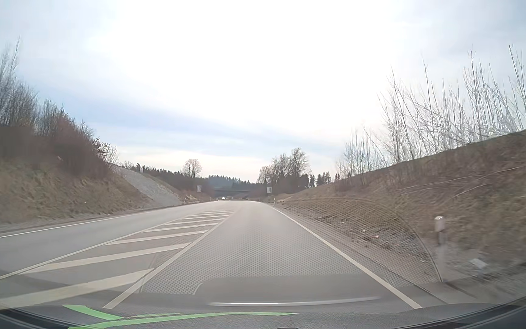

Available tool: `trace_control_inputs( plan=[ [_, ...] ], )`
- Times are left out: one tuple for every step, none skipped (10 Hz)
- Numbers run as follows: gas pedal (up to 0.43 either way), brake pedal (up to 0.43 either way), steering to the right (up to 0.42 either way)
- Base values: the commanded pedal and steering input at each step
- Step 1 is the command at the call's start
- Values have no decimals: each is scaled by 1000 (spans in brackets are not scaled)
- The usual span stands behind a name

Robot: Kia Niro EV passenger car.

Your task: Follow the waypoints while adhering to traffic rules and regulations

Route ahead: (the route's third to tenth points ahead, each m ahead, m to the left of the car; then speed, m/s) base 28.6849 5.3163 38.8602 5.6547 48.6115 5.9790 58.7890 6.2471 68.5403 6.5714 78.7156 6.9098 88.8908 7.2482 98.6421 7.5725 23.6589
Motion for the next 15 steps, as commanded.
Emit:
trace_control_inputs(
  plan=[
    [98,0,-2],
    [110,0,-2],
    [110,0,-2],
    [110,0,-2],
    [110,0,-2],
    [110,0,-2],
    [110,0,-2],
    [110,0,-2],
    [110,0,-2],
    [110,0,-2],
    [110,0,-2],
    [110,0,-2],
    [110,0,-2],
    [110,0,-2],
    [110,0,-2]
  ],
)
